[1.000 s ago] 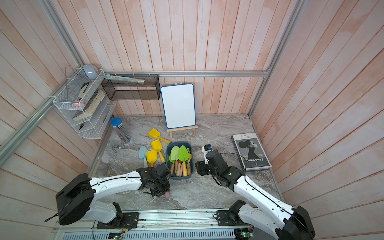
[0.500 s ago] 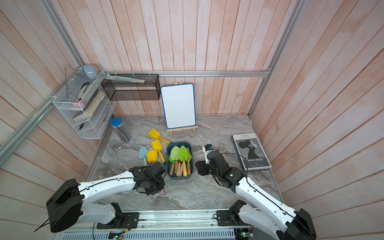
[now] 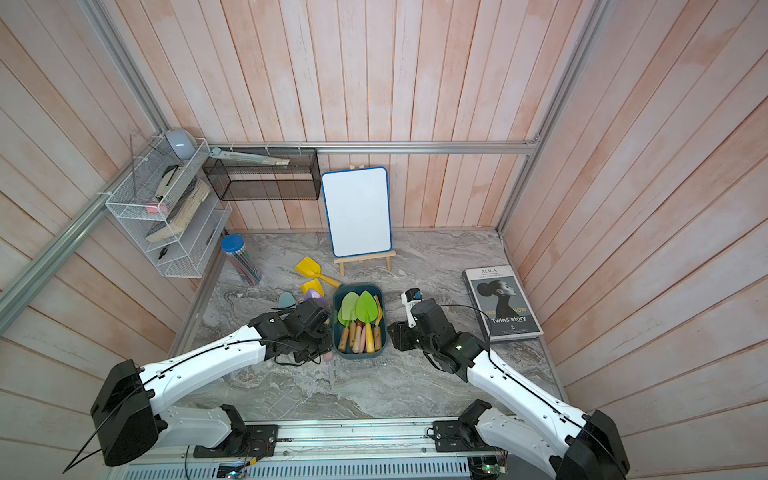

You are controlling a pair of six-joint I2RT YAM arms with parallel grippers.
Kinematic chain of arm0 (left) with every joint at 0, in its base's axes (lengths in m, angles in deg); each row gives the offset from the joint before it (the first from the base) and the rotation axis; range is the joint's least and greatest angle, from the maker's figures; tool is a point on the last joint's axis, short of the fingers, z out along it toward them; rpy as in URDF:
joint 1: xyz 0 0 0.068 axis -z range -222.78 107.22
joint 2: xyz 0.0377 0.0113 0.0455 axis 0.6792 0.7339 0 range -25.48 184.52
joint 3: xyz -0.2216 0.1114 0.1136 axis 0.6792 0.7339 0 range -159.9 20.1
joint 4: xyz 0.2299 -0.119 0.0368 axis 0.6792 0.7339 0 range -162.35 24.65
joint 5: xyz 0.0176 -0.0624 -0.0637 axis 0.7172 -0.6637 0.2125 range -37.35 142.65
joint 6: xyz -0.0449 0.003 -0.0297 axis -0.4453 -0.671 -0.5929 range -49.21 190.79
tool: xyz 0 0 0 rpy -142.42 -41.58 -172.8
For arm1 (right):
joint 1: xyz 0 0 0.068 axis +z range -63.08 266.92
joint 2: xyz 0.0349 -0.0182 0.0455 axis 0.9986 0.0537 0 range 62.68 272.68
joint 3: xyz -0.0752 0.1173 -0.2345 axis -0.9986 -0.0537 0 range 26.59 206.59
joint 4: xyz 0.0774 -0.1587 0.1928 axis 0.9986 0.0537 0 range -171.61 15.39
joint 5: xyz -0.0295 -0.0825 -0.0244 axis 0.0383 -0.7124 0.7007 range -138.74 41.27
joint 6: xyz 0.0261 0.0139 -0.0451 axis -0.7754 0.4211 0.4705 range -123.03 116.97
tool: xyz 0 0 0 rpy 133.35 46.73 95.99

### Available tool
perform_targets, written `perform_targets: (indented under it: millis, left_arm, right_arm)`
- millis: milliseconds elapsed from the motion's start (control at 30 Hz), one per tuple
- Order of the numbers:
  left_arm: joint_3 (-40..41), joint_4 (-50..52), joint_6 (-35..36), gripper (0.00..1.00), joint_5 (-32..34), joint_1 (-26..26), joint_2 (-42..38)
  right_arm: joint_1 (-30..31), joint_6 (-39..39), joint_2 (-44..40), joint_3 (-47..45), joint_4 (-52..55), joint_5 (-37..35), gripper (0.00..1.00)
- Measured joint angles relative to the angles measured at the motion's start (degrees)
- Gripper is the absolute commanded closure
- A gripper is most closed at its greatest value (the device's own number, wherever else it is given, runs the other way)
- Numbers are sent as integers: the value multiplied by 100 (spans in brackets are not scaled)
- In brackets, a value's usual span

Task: Put the shovel into the storage box
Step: Pick up the shovel from the center of the board, then place the shovel in the storage box.

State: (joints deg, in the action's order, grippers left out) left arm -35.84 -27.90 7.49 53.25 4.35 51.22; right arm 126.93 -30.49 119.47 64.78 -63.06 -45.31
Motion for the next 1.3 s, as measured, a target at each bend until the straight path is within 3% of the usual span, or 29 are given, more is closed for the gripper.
perform_targets:
  millis: [267, 567, 1100, 1200, 1300]
  left_arm:
    - [-1082, 492, 1307, 100, -94, -46, 0]
    - [-1213, 573, 2614, 100, -894, -98, 173]
    - [-1379, 170, 3018, 100, -1598, -203, 223]
    - [-1416, 39, 3016, 100, -1685, -203, 269]
    - [-1419, -31, 3014, 100, -1729, -203, 271]
  right_arm:
    - [-168, 223, 400, 863, -568, 1051, 43]
    - [-352, 278, 1287, 1954, -986, 1410, 45]
    - [-352, 221, 1818, 2085, -999, 1416, 49]
    - [-352, 203, 1867, 2140, -1003, 1419, 54]
    - [-352, 186, 1904, 2153, -1008, 1425, 65]
